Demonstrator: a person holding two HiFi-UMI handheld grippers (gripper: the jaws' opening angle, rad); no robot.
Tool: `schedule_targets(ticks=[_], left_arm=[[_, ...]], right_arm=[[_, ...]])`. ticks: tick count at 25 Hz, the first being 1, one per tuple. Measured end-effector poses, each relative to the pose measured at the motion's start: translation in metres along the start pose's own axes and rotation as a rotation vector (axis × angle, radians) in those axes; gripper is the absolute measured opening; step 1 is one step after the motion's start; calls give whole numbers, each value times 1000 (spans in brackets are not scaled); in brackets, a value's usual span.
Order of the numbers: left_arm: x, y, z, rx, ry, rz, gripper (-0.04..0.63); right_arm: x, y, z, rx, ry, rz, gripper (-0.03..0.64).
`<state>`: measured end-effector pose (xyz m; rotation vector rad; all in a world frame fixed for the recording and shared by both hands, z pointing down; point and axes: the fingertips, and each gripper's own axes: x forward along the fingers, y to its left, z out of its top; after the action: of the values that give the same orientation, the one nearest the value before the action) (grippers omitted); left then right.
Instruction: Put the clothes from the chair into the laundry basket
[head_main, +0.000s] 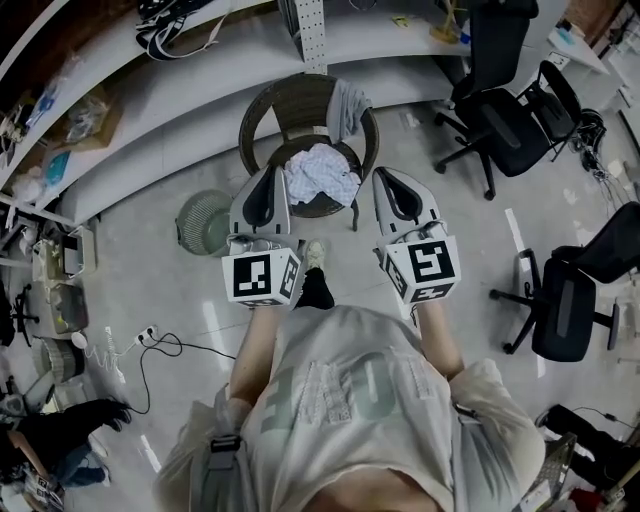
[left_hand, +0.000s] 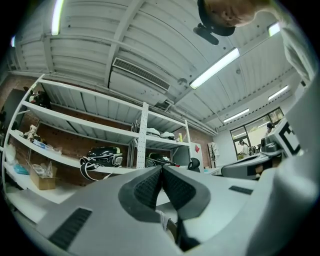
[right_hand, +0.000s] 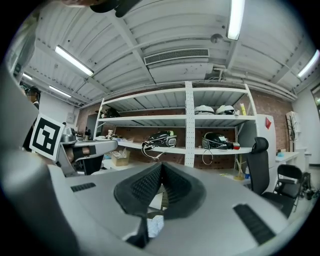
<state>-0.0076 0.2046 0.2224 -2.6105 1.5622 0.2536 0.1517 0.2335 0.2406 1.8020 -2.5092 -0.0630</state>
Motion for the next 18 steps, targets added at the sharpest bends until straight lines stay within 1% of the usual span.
schedule_targets(ticks=[4,8,14,18], left_arm=[[52,30,4,9,-5,-19,18],[109,67,5,20,-29,-33,18],[183,116,0,50,-57,-55,18],[224,137,-9,55,-44,-76,18]], right_arm=[[55,-14,11,-1,2,-15,18],[117,-28,20,-6,-12,-23,19],[206,-42,18,-9,-22,-17,19],[257,-48,22,-7,-29,-14,19]])
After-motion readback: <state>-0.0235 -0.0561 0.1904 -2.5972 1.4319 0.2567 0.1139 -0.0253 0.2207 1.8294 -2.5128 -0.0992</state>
